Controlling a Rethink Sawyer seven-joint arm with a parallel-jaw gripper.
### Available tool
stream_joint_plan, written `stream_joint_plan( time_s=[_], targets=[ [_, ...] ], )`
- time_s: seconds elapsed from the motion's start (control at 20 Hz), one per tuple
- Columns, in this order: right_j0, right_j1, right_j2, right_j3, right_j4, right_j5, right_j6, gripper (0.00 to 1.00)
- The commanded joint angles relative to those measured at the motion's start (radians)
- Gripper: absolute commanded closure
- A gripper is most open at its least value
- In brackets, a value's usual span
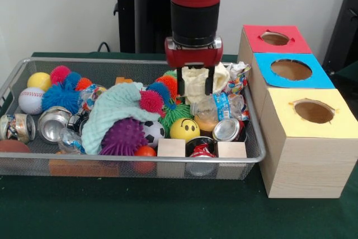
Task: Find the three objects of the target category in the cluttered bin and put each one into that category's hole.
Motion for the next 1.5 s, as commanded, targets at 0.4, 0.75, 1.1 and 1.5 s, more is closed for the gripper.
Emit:
stream_joint_plan(
  time_s=[0.4,0.75,1.1,1.5],
  targets=[
    [-0.051,-0.039,0.067,-0.076,-0.138,0.073,-0.209,0.00],
    [-0.117,-0.111,0.122,-0.132,-0.157,0.239,-0.363,0.00],
    [-0.160,-0.111,0.197,-0.117,-0.169,0.240,-0.349,0.00],
    [-0.219,-0.132,0.240,-0.042,-0.167,0.182,-0.283,0.00]
  ],
)
